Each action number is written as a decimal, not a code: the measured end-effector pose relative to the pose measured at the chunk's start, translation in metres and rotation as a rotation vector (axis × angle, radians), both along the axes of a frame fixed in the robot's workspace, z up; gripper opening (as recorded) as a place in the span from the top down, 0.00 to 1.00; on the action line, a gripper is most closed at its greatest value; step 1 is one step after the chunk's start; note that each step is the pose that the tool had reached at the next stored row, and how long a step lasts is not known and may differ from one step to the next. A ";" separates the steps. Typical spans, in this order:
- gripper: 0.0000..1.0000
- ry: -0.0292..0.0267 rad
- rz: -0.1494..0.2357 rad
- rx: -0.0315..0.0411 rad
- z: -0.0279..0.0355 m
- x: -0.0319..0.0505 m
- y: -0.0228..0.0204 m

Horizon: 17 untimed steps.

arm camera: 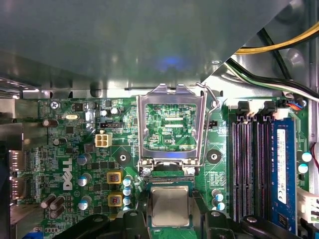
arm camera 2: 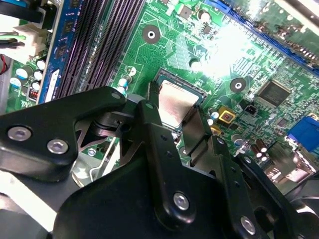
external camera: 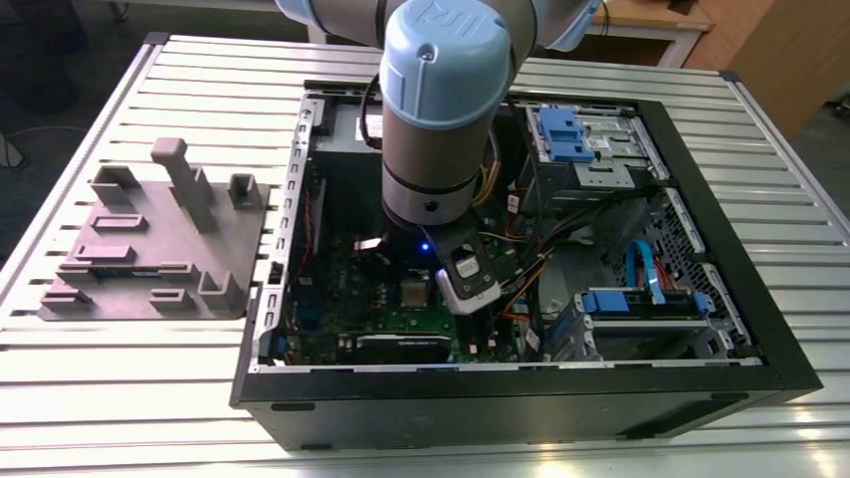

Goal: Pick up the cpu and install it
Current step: 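Place the cpu into insertion slot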

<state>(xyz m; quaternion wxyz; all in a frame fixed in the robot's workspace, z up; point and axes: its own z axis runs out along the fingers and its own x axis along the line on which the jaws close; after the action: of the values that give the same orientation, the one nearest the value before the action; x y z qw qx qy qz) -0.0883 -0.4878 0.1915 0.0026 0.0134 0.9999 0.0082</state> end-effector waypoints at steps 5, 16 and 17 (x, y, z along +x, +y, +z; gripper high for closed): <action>0.56 0.0001 0.000 -0.0002 -0.0007 -0.0003 -0.0001; 0.56 0.0000 0.000 0.0000 -0.0021 -0.0002 0.0000; 0.56 0.0000 0.000 0.0000 -0.0022 -0.0002 0.0000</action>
<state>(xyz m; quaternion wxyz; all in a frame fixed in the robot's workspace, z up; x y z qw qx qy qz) -0.0885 -0.4879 0.1893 0.0027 0.0134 0.9999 0.0082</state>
